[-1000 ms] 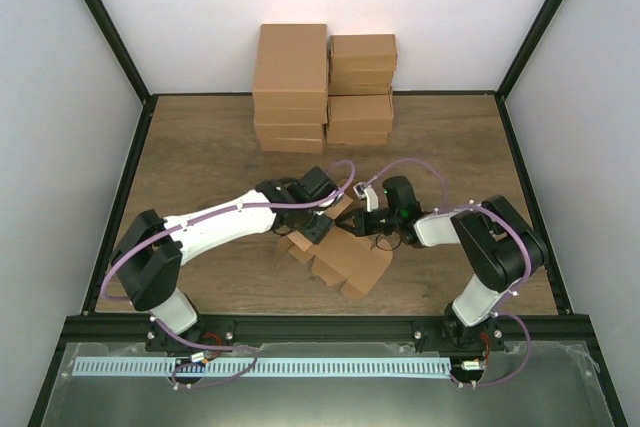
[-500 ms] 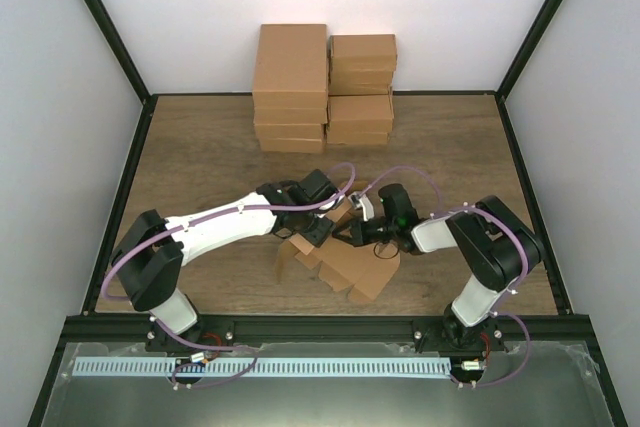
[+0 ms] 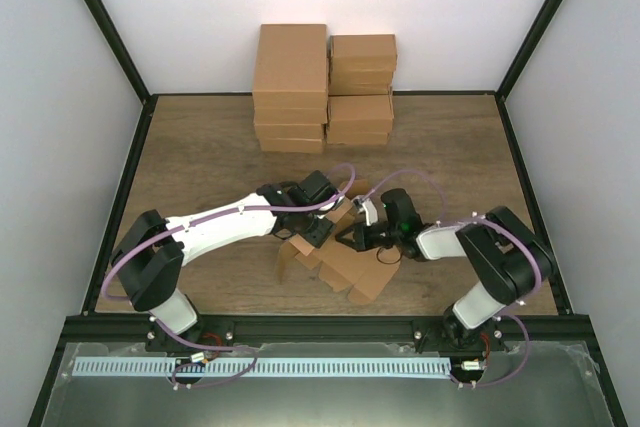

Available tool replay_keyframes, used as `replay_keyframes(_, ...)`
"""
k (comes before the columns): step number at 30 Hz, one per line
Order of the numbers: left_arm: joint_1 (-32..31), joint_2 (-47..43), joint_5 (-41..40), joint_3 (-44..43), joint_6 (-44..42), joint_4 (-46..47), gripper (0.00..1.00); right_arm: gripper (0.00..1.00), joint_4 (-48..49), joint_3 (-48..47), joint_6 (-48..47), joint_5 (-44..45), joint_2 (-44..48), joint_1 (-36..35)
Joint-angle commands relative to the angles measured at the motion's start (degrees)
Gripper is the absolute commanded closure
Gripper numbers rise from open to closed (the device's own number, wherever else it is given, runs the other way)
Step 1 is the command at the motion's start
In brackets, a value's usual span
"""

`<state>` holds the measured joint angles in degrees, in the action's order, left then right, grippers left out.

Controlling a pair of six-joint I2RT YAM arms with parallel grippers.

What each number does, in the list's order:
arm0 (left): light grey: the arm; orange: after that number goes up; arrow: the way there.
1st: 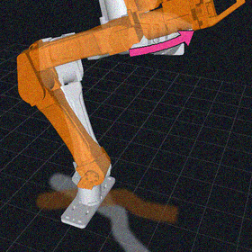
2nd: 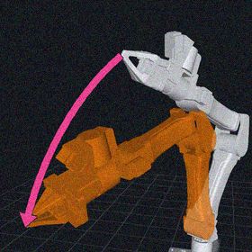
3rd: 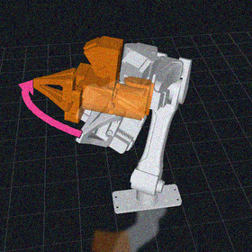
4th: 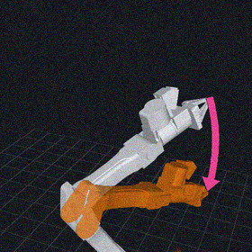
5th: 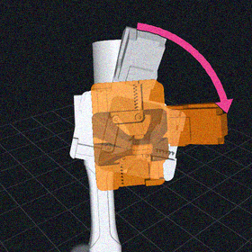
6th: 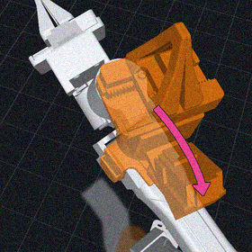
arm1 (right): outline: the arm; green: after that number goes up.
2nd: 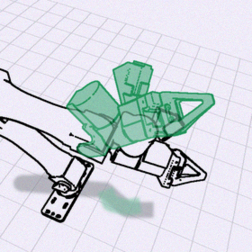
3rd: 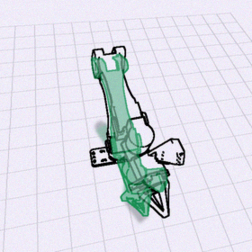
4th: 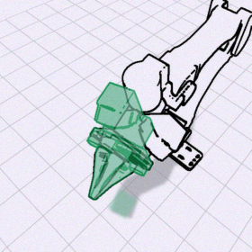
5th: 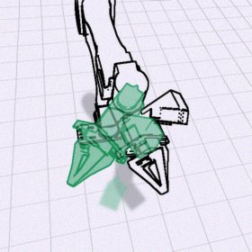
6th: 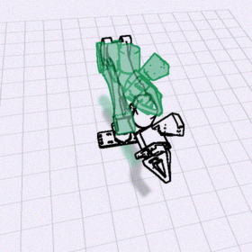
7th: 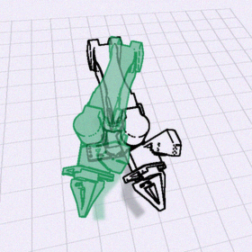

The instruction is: Fold the paper box

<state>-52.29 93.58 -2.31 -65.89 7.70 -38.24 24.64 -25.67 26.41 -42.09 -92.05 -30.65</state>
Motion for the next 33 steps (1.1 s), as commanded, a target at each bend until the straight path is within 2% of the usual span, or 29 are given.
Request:
replay_keyframes(1, -0.3, 0.2, 0.2, 0.3, 0.4, 0.7, 0.38, 0.96, -3.0, -0.6, -1.1, 6.6, 6.3, -0.5)
replay_keyframes(11, -0.3, -0.1, -0.3, 0.2, 0.4, 0.3, 0.38, 0.91, -7.4, 0.3, 3.0, 23.3, 13.7, -0.1)
replay_keyframes(18, -0.3, -0.3, -0.2, 0.3, 0.3, 0.4, 0.38, 0.93, -11.1, -1.8, 5.3, 28.9, 11.2, 3.2)
replay_keyframes(20, -0.4, -0.4, -0.2, 0.4, 0.3, 0.4, 0.38, 0.99, -12.1, -3.2, 5.6, 29.2, 8.5, 4.2)
replay_keyframes(28, -0.3, -0.8, -0.1, 0.8, 0.3, 0.9, 0.38, 0.99, -8.5, -6.3, 5.3, 22.9, -0.5, 4.7)
replay_keyframes(33, -0.3, -0.7, 0.1, 0.8, 0.3, 1.0, 0.38, 0.99, -4.5, -7.2, 3.7, 14.2, -3.9, 4.2)
